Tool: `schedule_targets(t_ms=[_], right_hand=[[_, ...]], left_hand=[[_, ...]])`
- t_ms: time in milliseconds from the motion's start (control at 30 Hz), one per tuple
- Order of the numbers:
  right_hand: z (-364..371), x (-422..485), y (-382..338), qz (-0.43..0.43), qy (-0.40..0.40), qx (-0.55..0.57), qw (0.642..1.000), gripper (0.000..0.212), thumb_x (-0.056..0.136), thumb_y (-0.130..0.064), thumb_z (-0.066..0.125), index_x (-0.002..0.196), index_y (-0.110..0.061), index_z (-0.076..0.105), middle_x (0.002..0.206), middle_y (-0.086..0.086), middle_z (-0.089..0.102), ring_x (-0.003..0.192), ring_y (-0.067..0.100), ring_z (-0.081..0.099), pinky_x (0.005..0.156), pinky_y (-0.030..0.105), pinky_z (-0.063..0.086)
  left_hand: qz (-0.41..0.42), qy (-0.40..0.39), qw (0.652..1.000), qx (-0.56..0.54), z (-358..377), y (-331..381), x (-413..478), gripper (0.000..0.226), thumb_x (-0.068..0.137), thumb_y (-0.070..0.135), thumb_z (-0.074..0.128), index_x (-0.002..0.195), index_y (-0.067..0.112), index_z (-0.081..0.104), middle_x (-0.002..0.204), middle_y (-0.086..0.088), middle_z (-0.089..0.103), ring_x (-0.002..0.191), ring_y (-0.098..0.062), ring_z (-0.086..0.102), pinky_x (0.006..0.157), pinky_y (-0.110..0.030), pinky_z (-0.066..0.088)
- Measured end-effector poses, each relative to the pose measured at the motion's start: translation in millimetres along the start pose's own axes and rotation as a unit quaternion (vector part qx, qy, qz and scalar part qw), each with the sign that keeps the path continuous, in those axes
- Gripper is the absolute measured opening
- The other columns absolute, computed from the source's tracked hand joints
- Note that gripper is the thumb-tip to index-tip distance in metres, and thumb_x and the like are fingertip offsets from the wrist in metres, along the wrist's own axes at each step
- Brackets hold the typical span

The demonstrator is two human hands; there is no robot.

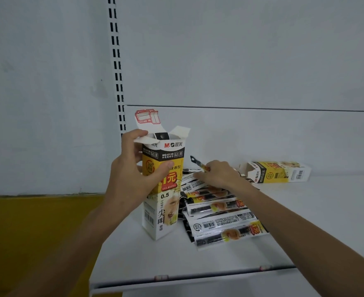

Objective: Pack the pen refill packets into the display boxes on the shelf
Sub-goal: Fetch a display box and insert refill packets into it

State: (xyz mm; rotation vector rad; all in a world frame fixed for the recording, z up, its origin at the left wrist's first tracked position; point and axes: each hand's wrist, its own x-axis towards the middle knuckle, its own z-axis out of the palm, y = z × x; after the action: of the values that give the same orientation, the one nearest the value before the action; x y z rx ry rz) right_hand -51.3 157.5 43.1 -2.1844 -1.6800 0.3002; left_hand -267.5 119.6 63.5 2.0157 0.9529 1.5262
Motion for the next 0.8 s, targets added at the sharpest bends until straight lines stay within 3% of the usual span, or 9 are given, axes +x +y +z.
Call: schedule_targets(t_ms=[100,233,367,433,500,533,633,700,800], right_hand=[[1,-2,-4,-0.01,0.043,0.009,0.999,0.034,0.084,-0.047,0.058,0.077,-0.017,0.046,0.075,-0.001,0.052,0.073,0.02,0.054,0.061,0.027,0.041],[-18,-9,-11,-0.059,0.152,0.233,0.959,0.024,0.085,-0.015,0.065,0.102,-0.008,0.05,0.084,0.007,0.058,0.059,0.01,0.052,0.048,0.013,0.041],[-60,-24,-27,-0.126,0.215,0.348,0.904,0.076,0.079,-0.007,0.071,0.139,-0.028,0.031,0.079,-0.008,0.057,0.066,0.001,0.055,0.053,0.004,0.04],[-82,-30,-40,-0.152,0.223,0.434,0.86,0.058,0.076,-0.008,0.074,0.127,-0.016,0.048,0.076,-0.006,0.062,0.059,0.001,0.054,0.057,0.014,0.042],[-104,-41,-54,-0.206,0.233,0.516,0.798,0.015,0.078,-0.007,0.071,0.091,-0.007,0.063,0.068,0.005,0.065,0.044,0.007,0.041,0.044,0.016,0.033],[-113,-48,-61,-0.239,0.231,0.554,0.763,0.005,0.08,-0.007,0.068,0.079,-0.007,0.064,0.066,0.007,0.066,0.044,0.011,0.036,0.04,0.016,0.028],[-127,-66,-78,-0.325,0.173,0.624,0.689,0.017,0.085,-0.009,0.064,0.068,-0.014,0.066,0.079,0.019,0.064,0.04,0.011,0.027,0.038,0.018,0.022],[-124,-69,-87,-0.341,0.138,0.612,0.7,0.02,0.084,-0.009,0.064,0.066,-0.015,0.069,0.084,0.024,0.061,0.038,0.008,0.024,0.039,0.02,0.019],[-109,-68,-93,-0.323,0.105,0.56,0.756,0.008,0.08,-0.009,0.066,0.072,-0.009,0.066,0.075,0.005,0.073,0.038,0.008,0.025,0.039,0.021,0.017]], left_hand=[[0.003,0.005,1.0,0.02,-2,2,-1,0.062,0.07,0.027,0.074,0.111,0.036,0.028,0.101,0.018,0.049,0.083,0.013,0.049,0.064,-0.005,0.038],[0.004,-0.008,1.0,0.023,-4,8,0,0.067,0.069,0.027,0.076,0.112,0.039,0.027,0.104,0.015,0.049,0.086,0.007,0.051,0.065,-0.008,0.04],[0.004,-0.022,1.0,0.008,-10,11,1,0.066,0.065,0.028,0.078,0.105,0.049,0.03,0.096,0.027,0.048,0.085,0.012,0.053,0.061,-0.008,0.044],[0.01,-0.029,1.0,0.006,-12,12,-1,0.065,0.064,0.028,0.079,0.101,0.052,0.031,0.095,0.032,0.047,0.084,0.018,0.052,0.06,-0.002,0.044],[0.012,-0.034,0.999,0.004,-13,12,-2,0.066,0.063,0.028,0.079,0.101,0.052,0.032,0.095,0.034,0.047,0.086,0.021,0.052,0.061,0.001,0.043],[0.011,-0.036,0.999,0.002,-13,12,-3,0.066,0.062,0.029,0.079,0.101,0.052,0.032,0.095,0.034,0.048,0.087,0.021,0.052,0.062,0.001,0.043],[0.007,-0.036,0.999,-0.003,-14,12,-3,0.065,0.062,0.031,0.078,0.103,0.051,0.033,0.097,0.032,0.049,0.089,0.013,0.055,0.063,-0.001,0.045],[0.007,-0.037,0.999,-0.011,-13,12,-3,0.065,0.06,0.034,0.078,0.104,0.05,0.033,0.098,0.031,0.051,0.091,0.013,0.055,0.065,-0.002,0.045],[0.01,-0.042,0.999,-0.021,-12,14,-5,0.065,0.053,0.046,0.071,0.106,0.048,0.034,0.1,0.028,0.055,0.096,0.01,0.055,0.069,-0.005,0.047]])
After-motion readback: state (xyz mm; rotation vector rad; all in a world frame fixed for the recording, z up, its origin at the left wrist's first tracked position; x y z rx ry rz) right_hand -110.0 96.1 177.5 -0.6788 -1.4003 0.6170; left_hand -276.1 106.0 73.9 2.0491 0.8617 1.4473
